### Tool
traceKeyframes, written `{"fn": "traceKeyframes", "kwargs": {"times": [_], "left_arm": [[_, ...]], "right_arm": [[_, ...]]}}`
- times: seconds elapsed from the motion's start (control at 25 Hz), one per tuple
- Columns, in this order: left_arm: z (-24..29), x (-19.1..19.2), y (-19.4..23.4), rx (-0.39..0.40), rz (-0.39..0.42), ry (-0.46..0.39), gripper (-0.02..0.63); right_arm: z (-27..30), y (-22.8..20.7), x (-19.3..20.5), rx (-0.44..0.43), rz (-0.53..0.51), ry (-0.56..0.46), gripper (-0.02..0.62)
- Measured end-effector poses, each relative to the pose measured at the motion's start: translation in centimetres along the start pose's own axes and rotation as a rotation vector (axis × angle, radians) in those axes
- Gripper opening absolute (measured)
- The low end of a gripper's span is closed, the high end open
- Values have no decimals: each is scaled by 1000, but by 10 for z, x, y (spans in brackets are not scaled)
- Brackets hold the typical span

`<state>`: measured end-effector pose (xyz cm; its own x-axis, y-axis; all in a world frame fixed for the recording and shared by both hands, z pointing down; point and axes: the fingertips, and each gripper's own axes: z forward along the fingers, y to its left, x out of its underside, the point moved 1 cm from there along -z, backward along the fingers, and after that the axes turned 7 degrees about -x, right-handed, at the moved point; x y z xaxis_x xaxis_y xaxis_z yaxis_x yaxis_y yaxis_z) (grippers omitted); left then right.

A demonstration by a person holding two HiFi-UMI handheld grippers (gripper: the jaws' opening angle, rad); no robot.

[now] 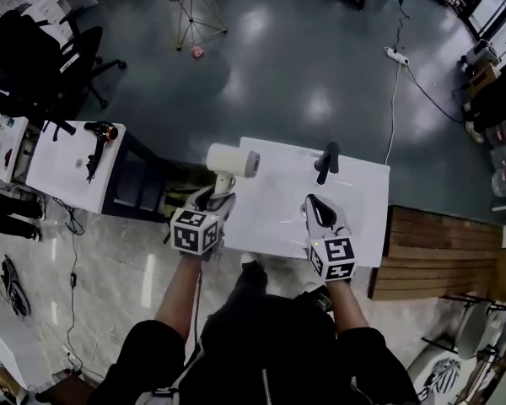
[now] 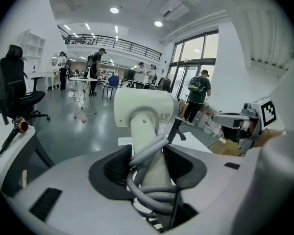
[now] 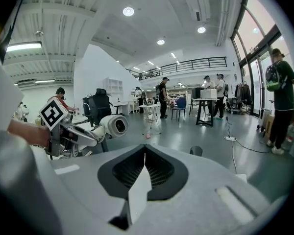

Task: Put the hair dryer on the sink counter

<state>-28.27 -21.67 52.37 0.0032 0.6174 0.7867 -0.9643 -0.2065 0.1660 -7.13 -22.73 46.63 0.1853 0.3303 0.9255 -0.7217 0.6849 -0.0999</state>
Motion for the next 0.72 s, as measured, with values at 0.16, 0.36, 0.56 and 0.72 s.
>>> {"fn": "traceKeyframes", "kwargs": {"times": [0.16, 0.36, 0.56, 0.72], "left_arm": [[8, -5, 4, 23, 4, 3, 199], [15, -11, 3, 35, 5, 10, 199], [21, -13, 10, 38, -12, 12, 200], [28, -10, 11, 40, -16, 24, 201]], "right_arm": [[7, 1, -3, 17, -1, 5, 5], [10, -4, -3, 29, 2, 18, 5], [19, -2, -5, 35, 8, 19, 5], [22, 0, -3, 38, 15, 20, 5]]}}
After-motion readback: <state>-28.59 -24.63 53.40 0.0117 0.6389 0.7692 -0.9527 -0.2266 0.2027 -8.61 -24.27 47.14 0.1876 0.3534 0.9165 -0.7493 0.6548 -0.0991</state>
